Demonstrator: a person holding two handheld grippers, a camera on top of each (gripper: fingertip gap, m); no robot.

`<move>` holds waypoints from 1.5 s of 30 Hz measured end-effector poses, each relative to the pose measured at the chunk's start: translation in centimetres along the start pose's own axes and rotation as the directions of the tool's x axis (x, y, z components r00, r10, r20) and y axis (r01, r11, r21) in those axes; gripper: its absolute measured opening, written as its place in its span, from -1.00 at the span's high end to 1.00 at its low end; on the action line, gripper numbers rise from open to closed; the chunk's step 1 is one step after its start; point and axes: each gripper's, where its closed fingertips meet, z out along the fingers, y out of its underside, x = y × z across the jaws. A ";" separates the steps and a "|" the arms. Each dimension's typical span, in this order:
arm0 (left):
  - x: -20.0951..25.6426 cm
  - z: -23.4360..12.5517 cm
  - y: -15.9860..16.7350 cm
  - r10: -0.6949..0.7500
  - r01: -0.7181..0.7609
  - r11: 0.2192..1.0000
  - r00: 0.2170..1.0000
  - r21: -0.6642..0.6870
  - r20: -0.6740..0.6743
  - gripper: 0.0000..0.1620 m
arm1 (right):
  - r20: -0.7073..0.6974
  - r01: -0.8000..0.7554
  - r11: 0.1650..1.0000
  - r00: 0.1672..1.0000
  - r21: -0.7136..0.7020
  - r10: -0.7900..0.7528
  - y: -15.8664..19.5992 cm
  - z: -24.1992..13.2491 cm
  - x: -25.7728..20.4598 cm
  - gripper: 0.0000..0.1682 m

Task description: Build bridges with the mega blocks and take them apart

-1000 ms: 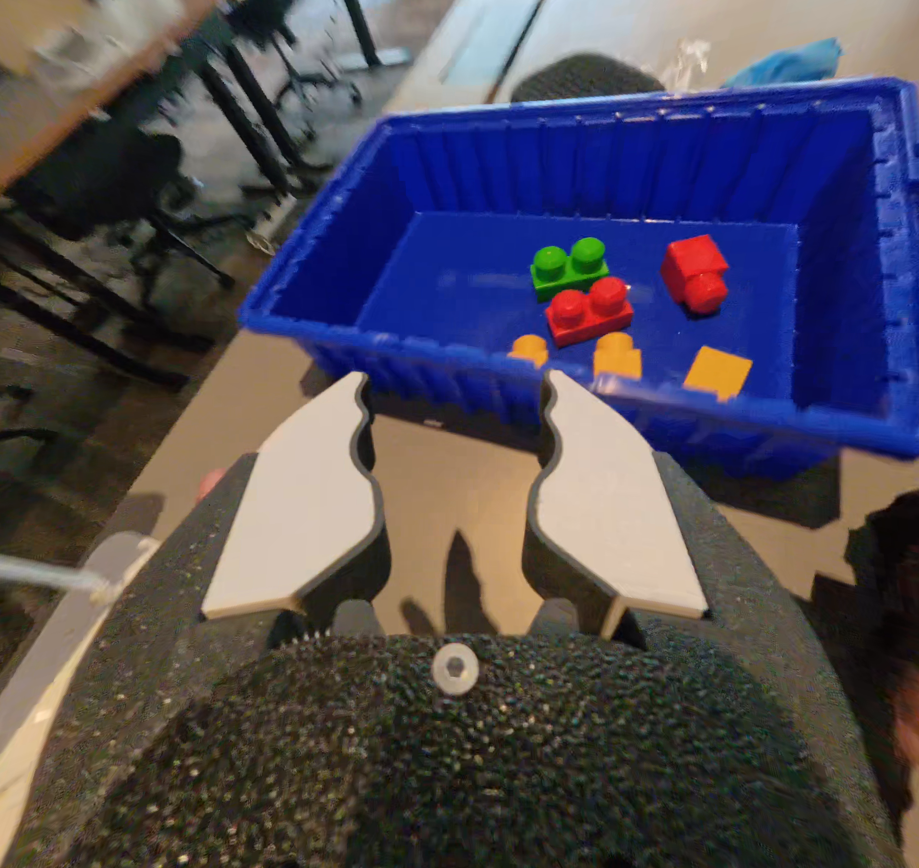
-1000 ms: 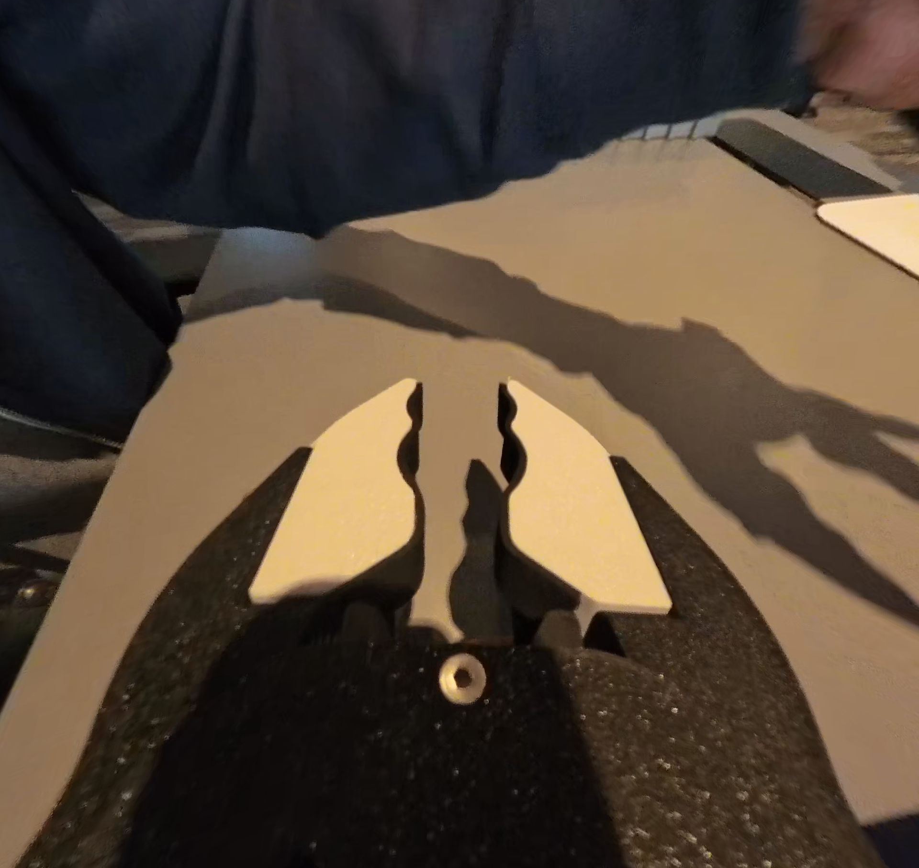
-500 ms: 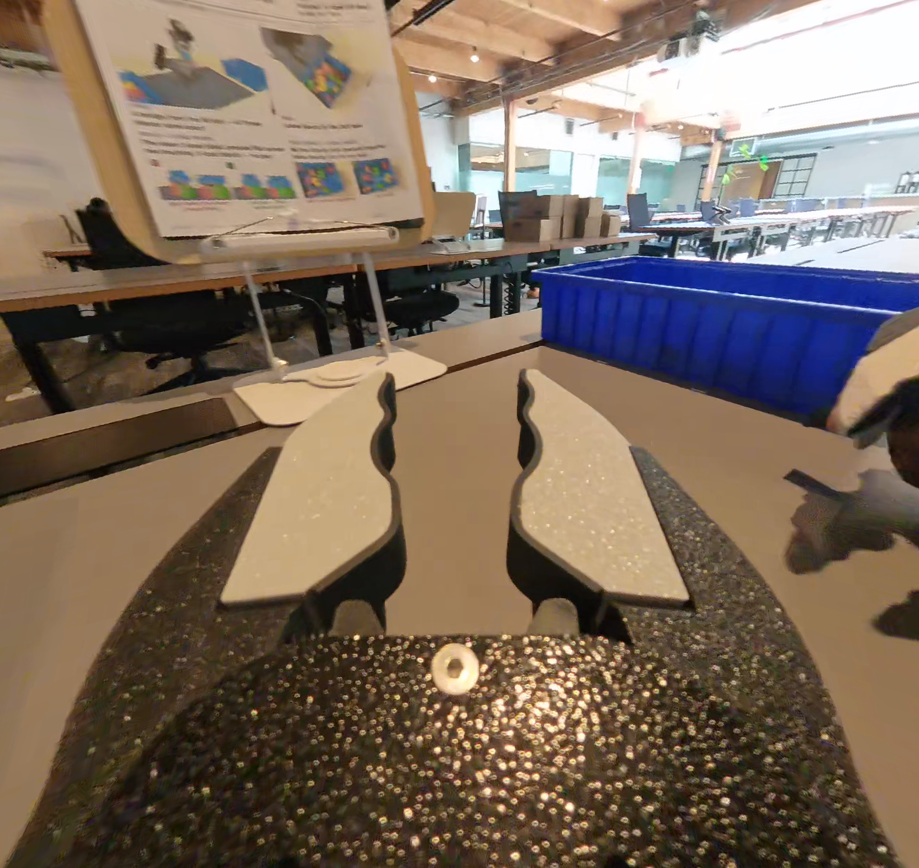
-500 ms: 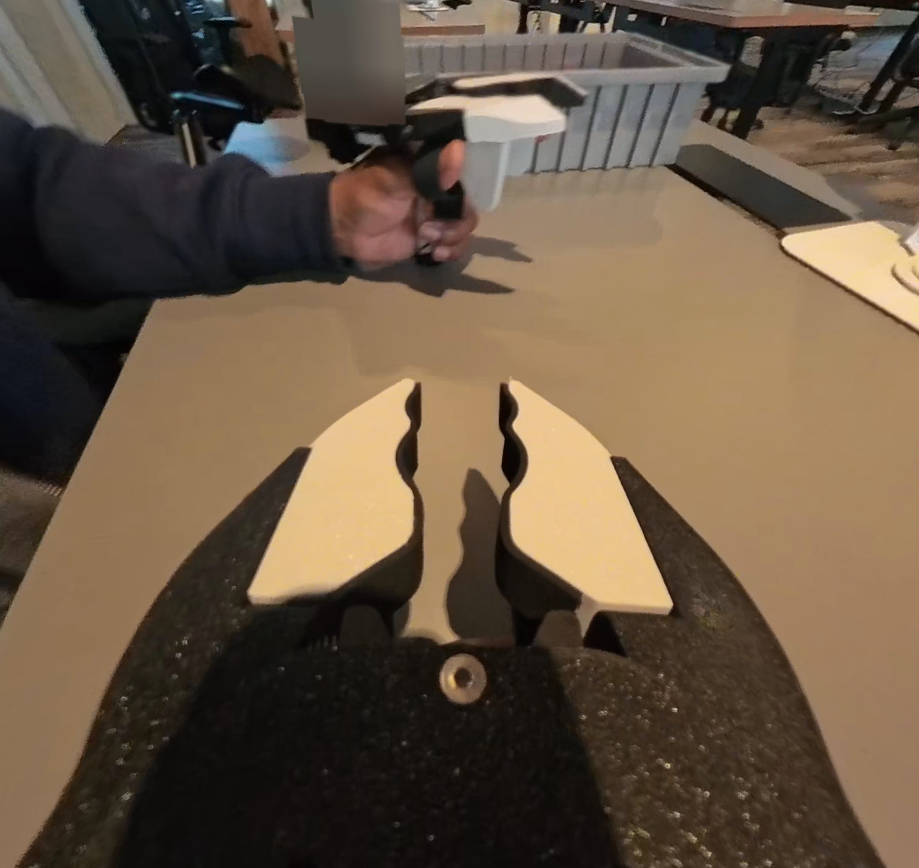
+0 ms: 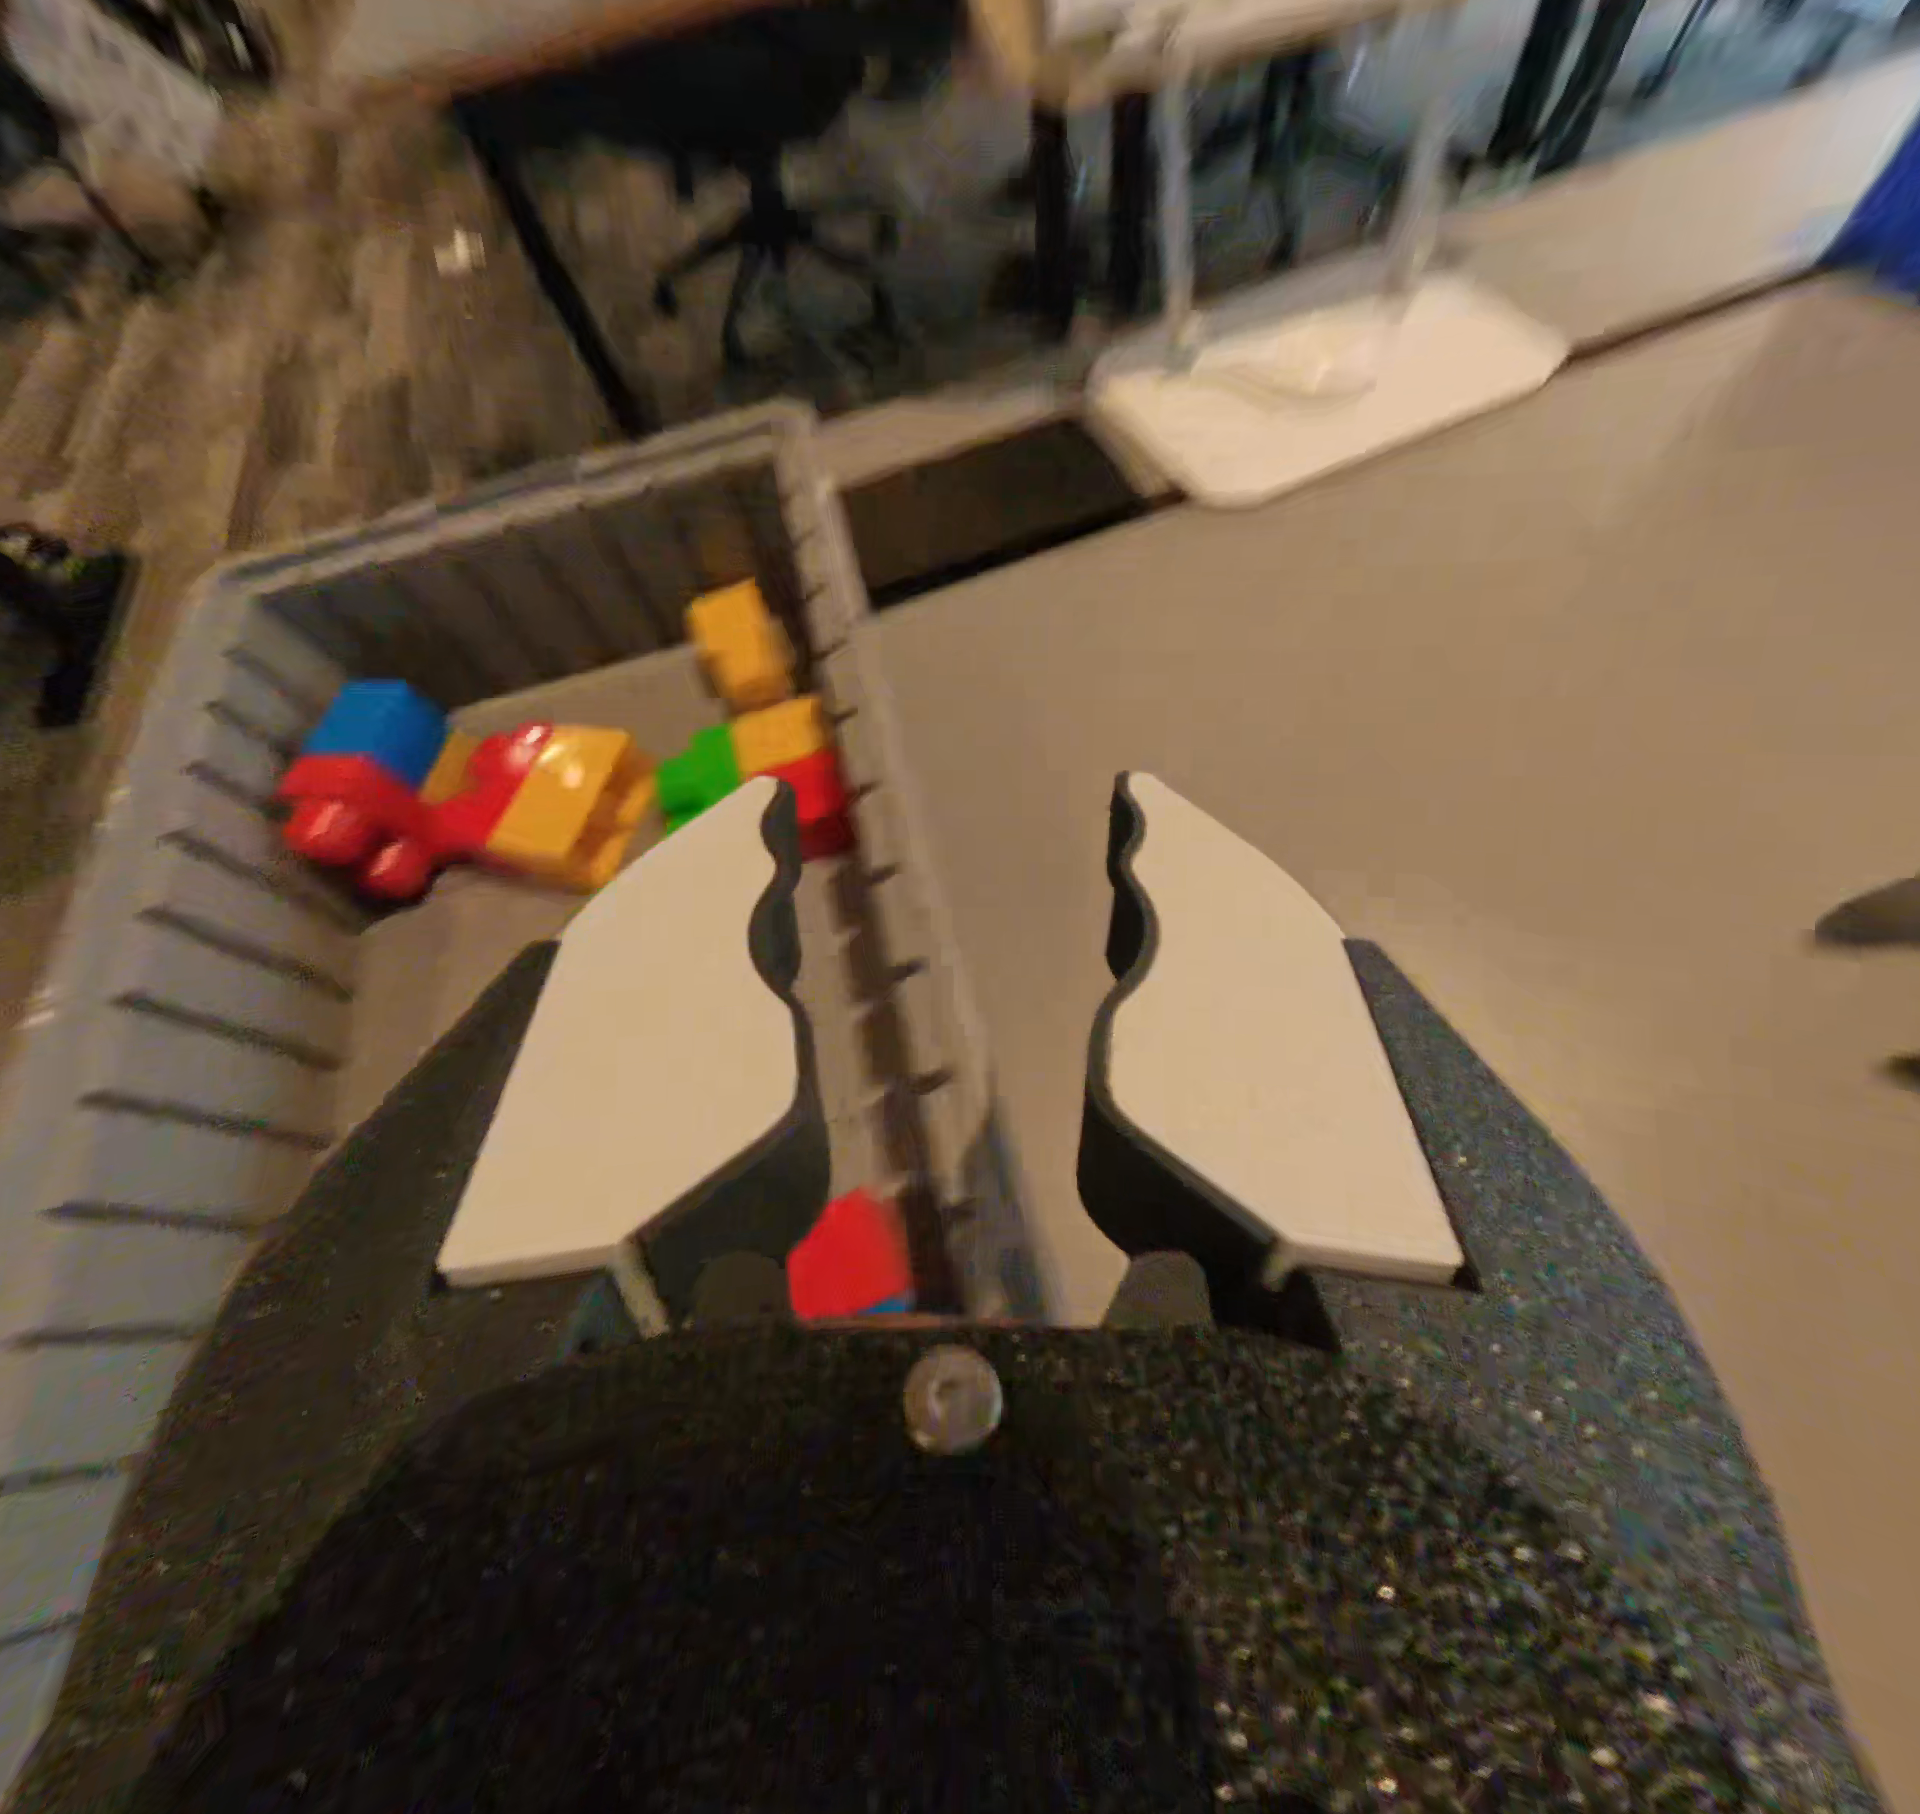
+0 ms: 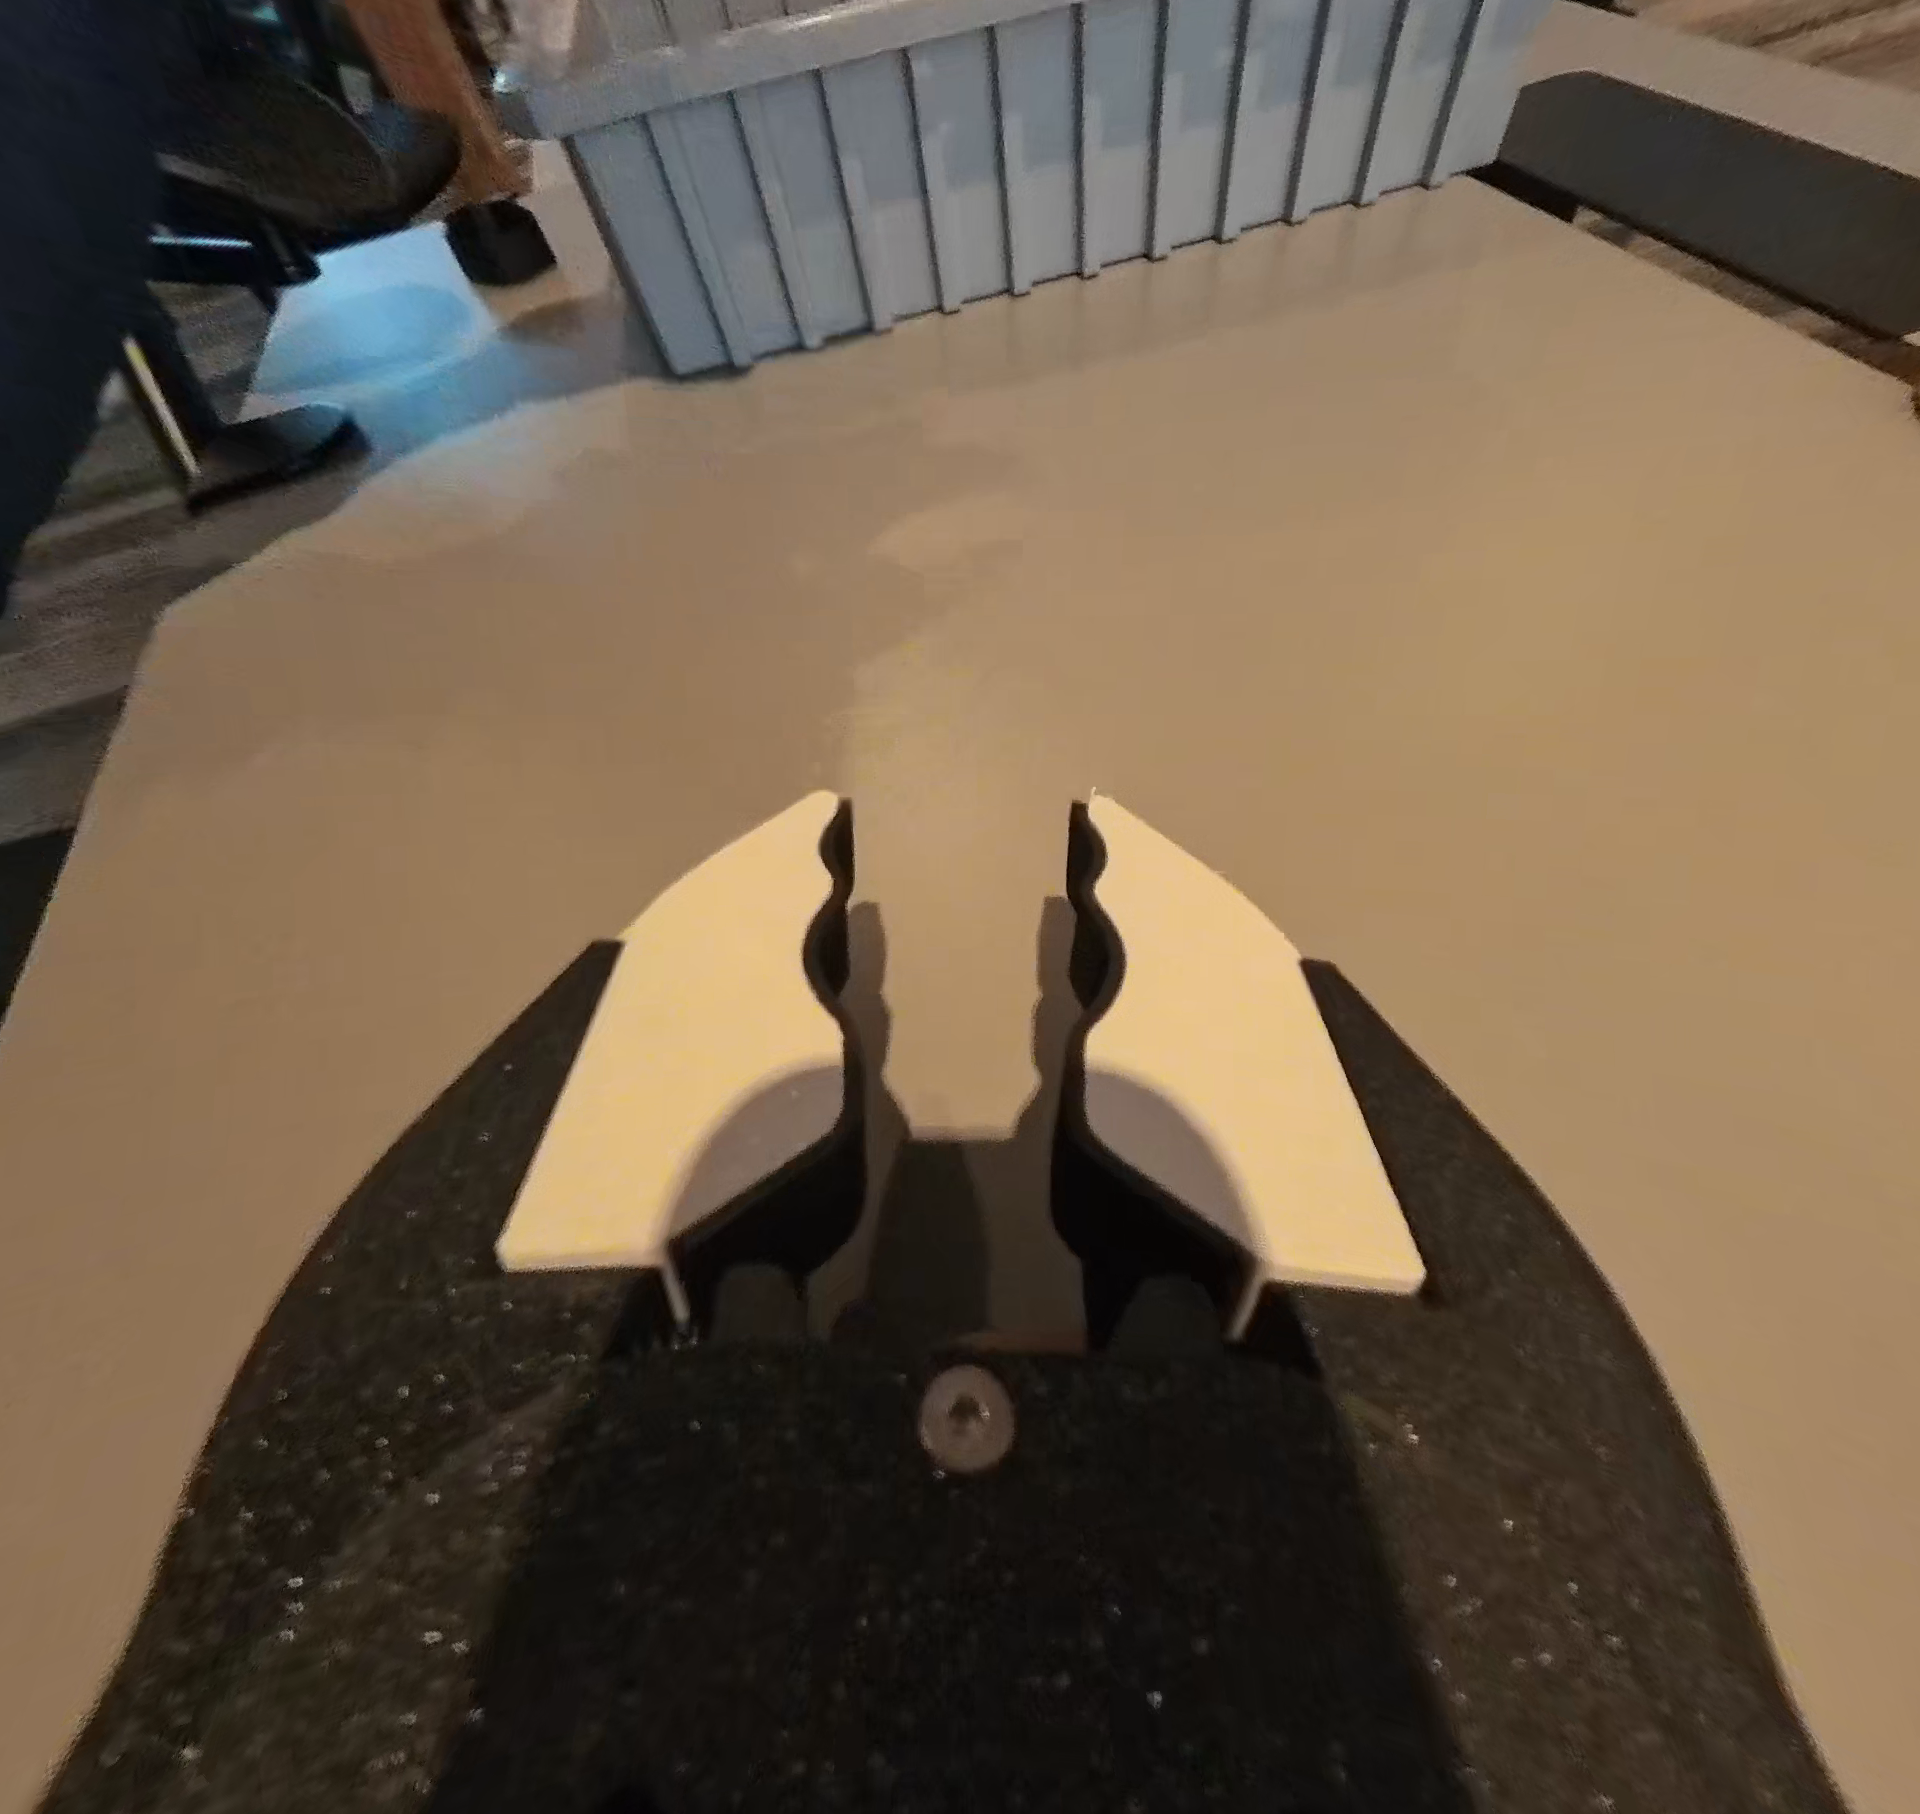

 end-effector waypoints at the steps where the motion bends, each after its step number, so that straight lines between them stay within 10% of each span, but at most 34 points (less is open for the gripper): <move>1: -2.2 0.0 0.9 0.030 -0.029 0.996 0.999 -0.088 0.011 0.27 | 0.020 -0.002 1.000 1.000 0.002 0.002 0.0 -0.1 -0.2 0.53; 8: -11.7 3.0 10.8 0.138 -0.188 0.824 0.982 -0.534 -0.132 0.15 | 0.114 -0.075 0.997 0.991 0.012 0.073 0.1 -0.8 -0.6 0.54; 19: -10.4 5.4 16.2 0.293 -0.486 0.575 0.873 -0.657 -0.389 -0.13 | 0.158 -0.101 0.995 0.982 0.006 0.098 0.1 -0.8 -0.9 0.56; 29: -10.2 7.0 17.2 0.250 -0.483 0.561 0.873 -0.673 -0.418 0.00 | 0.179 -0.112 0.994 0.978 0.008 0.109 0.1 -0.9 -1.0 0.58; 39: -9.8 4.3 4.9 0.551 -0.467 0.741 0.834 -0.483 0.039 0.00 | 0.196 -0.145 0.989 0.971 0.027 0.137 -0.1 -1.2 -0.8 0.56; 45: 5.7 5.5 -3.4 0.663 -0.661 0.748 0.749 -0.055 0.015 0.00 | 0.193 -0.181 0.982 0.967 0.053 0.168 -0.5 -1.4 -0.4 0.50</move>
